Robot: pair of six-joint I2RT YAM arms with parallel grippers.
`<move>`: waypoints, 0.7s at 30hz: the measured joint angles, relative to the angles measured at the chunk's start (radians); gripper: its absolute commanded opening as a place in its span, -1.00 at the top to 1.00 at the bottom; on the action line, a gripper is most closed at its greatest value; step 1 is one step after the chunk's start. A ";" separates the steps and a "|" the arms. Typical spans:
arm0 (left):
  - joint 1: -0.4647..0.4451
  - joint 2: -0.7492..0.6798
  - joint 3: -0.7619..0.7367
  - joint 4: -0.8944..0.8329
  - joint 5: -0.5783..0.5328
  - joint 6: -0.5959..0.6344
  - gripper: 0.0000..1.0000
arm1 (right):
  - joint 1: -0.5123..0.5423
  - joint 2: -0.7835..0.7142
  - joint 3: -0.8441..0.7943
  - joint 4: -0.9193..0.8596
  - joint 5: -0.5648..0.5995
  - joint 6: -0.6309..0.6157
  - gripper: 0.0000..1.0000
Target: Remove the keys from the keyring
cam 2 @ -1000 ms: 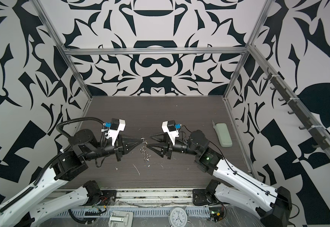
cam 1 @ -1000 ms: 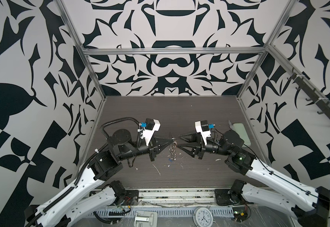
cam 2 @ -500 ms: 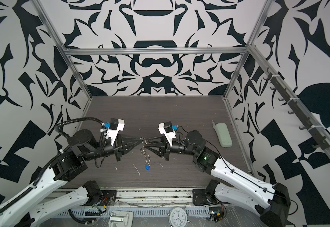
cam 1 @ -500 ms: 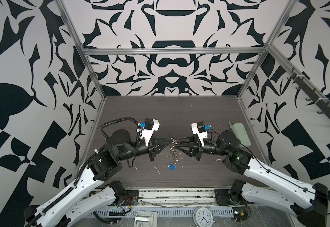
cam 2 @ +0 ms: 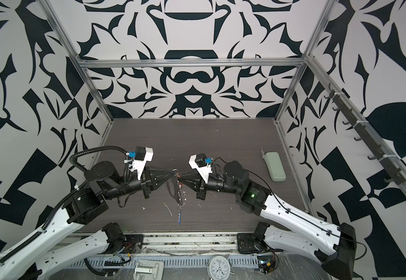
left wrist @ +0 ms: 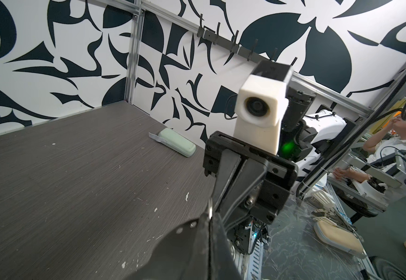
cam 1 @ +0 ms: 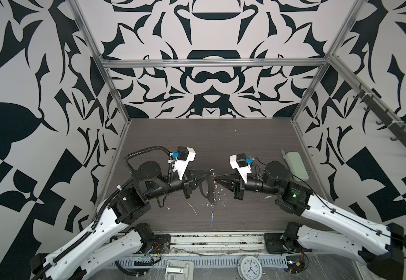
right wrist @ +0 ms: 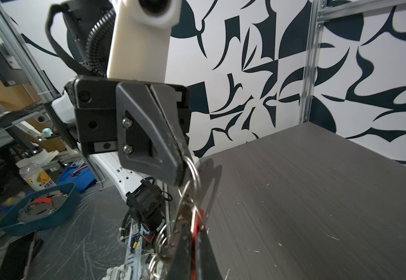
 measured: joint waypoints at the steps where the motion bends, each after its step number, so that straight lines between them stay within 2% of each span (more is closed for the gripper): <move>1: 0.000 -0.002 -0.003 0.009 -0.008 -0.004 1.00 | 0.020 0.006 0.016 -0.026 0.031 -0.024 1.00; 6: 0.000 -0.001 -0.027 0.058 -0.037 -0.025 1.00 | 0.120 0.037 0.050 -0.117 0.105 -0.120 1.00; 10: 0.000 0.010 -0.035 0.059 -0.048 -0.030 1.00 | 0.144 0.052 0.058 -0.158 0.142 -0.162 1.00; 16: 0.000 -0.018 -0.037 0.024 -0.102 -0.023 1.00 | 0.129 -0.015 0.011 -0.160 0.205 -0.150 1.00; 21: 0.000 -0.071 -0.062 0.010 -0.187 -0.021 1.00 | 0.048 -0.114 -0.097 -0.142 0.214 -0.091 1.00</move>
